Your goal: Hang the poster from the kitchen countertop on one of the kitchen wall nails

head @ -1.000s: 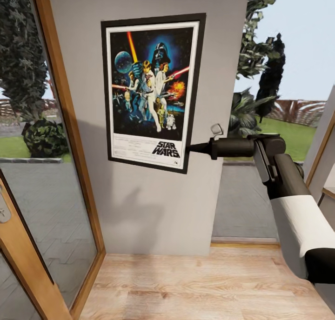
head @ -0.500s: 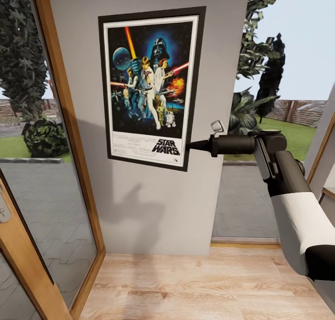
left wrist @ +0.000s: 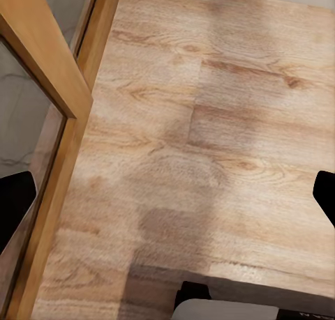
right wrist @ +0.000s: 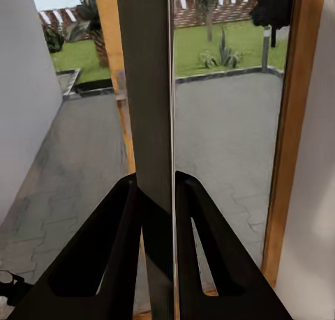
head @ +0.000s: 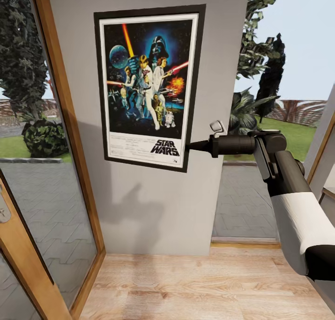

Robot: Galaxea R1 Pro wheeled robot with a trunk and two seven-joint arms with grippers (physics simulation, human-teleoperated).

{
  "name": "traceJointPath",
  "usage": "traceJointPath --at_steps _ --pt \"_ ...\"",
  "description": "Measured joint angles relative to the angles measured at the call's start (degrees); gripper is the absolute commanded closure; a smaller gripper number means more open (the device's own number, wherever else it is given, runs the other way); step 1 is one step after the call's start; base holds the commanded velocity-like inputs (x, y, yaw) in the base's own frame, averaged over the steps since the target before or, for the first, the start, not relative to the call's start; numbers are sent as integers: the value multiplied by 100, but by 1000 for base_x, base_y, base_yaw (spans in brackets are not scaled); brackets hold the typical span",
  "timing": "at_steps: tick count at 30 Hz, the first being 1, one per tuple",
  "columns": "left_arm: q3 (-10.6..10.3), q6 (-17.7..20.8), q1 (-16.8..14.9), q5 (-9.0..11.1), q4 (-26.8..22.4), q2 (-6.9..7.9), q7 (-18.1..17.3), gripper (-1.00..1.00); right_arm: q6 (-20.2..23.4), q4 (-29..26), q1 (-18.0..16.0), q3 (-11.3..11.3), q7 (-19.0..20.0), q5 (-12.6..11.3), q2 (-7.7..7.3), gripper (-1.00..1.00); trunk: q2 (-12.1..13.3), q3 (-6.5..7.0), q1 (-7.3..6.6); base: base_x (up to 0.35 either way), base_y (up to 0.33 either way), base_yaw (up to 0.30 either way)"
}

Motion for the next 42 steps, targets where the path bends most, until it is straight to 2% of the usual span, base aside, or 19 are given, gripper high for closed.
traceJointPath --at_steps 14,22,34,42 --pt "1 0 0 0 0 0 0 -100 -6 1 0 1 74 -6 0 100 0 0 -1 22 0 0" --pt "1 0 0 0 0 0 0 -100 -6 2 0 -7 70 -6 0 100 0 0 -2 237 0 0" --pt "6 0 0 0 0 0 0 -100 -6 -6 0 -8 66 -6 0 100 0 0 -1 67 0 0" --pt "7 0 0 0 0 0 0 -100 -6 -7 0 -8 69 -5 0 100 -1 0 -3 275 0 0"
